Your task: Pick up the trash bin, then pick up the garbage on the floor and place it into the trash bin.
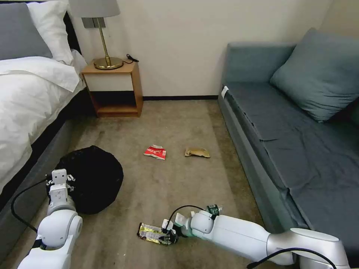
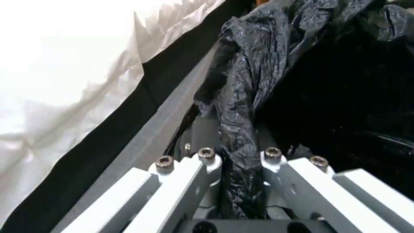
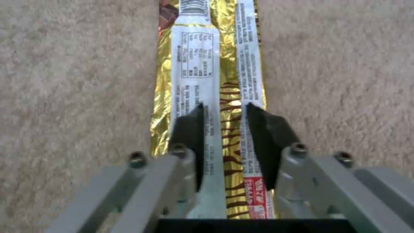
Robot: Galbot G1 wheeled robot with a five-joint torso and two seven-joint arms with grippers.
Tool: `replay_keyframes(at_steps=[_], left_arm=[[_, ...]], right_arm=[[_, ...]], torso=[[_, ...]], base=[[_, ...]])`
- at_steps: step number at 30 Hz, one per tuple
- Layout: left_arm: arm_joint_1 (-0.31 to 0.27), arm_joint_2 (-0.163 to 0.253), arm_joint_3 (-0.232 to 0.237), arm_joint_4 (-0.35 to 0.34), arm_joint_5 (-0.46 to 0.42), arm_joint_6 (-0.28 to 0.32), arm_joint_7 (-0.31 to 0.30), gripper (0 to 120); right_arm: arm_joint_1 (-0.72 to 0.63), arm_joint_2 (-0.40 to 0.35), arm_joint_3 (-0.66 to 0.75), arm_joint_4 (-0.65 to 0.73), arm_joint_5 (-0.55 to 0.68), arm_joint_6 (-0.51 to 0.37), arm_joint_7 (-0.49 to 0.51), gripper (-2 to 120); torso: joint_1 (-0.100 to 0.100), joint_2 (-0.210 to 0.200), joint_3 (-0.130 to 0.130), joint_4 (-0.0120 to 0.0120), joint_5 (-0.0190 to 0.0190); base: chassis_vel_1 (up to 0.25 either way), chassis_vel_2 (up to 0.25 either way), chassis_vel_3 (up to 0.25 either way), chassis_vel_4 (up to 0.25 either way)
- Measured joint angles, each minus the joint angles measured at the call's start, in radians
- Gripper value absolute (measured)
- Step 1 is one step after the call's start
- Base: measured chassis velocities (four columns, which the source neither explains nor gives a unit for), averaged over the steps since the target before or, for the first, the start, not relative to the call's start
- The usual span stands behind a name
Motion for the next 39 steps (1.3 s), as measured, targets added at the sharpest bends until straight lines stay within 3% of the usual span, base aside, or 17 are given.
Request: replay_keyframes(at_steps=[7, 39], left_arm=[[0.003, 0.0, -0.003, 0.003, -0.001, -0.005, 0.0, 4], [0.005, 0.012, -0.031, 0.034, -0.008, -0.022, -0.001, 4]], right_arm=[[-0.003, 0.004, 0.008, -0.01, -0.001, 0.004, -0.005, 0], [-0.023, -0.02, 0.113, -0.025, -0.031, 0.023, -0.039, 0]], torso=[[0.0, 0.0, 0.0, 0.0, 0.0], [0.0, 0.0, 0.0, 0.0, 0.0001]], base=[[0.0, 0.0, 0.0, 0.0], [0.0, 0.0, 0.0, 0.0]])
